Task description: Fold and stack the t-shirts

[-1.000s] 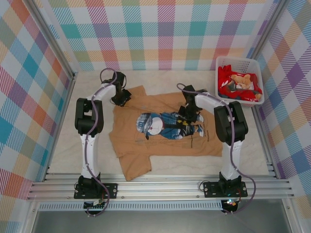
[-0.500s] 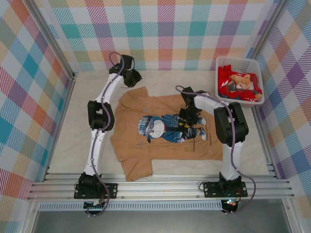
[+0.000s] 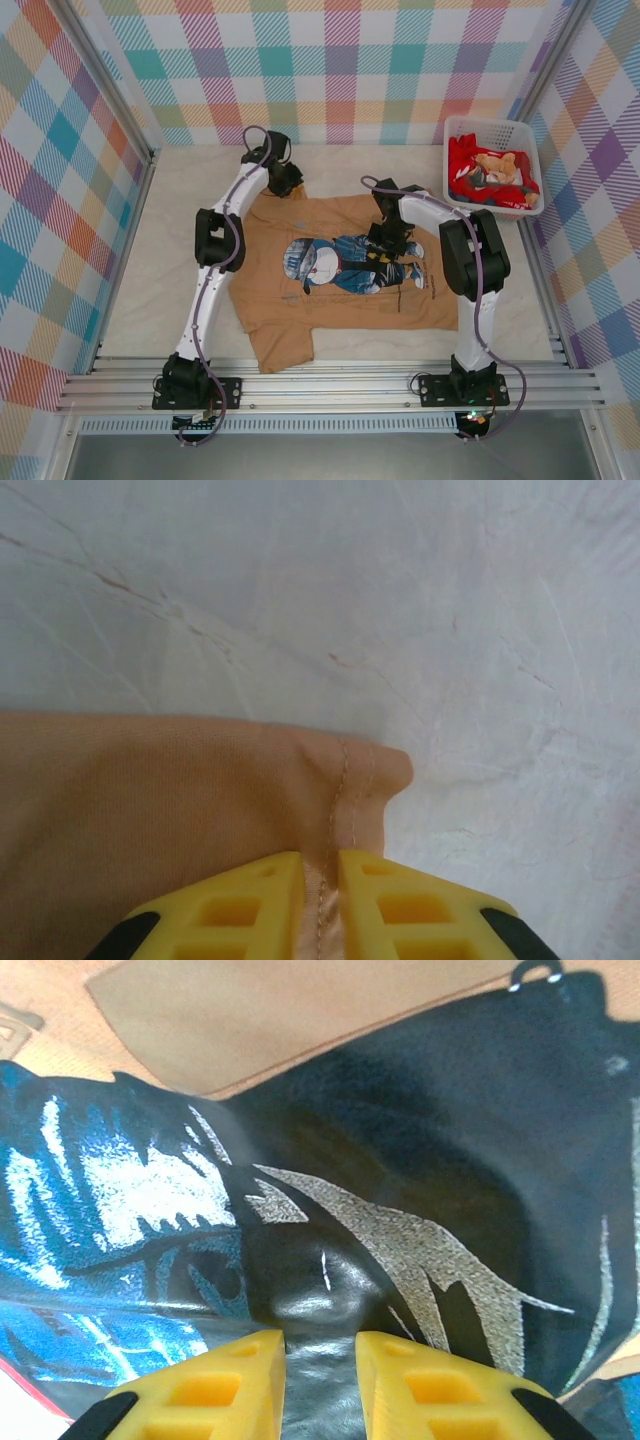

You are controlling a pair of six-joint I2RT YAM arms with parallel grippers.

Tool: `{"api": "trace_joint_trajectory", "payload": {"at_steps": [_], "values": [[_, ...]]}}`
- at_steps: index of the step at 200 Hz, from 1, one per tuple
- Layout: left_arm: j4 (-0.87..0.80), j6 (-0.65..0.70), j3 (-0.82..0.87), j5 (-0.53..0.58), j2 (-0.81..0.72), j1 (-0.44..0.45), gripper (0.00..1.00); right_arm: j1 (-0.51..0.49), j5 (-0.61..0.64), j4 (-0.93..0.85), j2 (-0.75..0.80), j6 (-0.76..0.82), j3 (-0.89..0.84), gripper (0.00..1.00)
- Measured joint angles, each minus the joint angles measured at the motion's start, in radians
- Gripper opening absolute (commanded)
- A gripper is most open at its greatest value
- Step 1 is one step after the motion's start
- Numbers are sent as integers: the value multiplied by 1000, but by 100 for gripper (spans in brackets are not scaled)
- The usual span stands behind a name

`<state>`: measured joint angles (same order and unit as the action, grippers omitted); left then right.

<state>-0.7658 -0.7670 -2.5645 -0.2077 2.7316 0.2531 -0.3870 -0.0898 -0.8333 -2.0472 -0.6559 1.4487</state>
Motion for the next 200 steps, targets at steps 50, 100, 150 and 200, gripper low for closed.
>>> {"api": "trace_joint_trajectory", "payload": {"at_steps": [50, 100, 150, 200], "values": [[60, -87, -60, -2, 48, -93, 18, 0, -4, -3, -1, 0, 3, 27], [138, -181, -71, -10, 69, -214, 24, 0, -48, -21, -41, 0, 59, 30], [281, -257, -117, -99, 110, -225, 46, 0, -95, -16, -72, 8, 103, 33], [183, -205, -48, -88, 27, -185, 49, 0, -119, -15, -104, 10, 162, 41]]}}
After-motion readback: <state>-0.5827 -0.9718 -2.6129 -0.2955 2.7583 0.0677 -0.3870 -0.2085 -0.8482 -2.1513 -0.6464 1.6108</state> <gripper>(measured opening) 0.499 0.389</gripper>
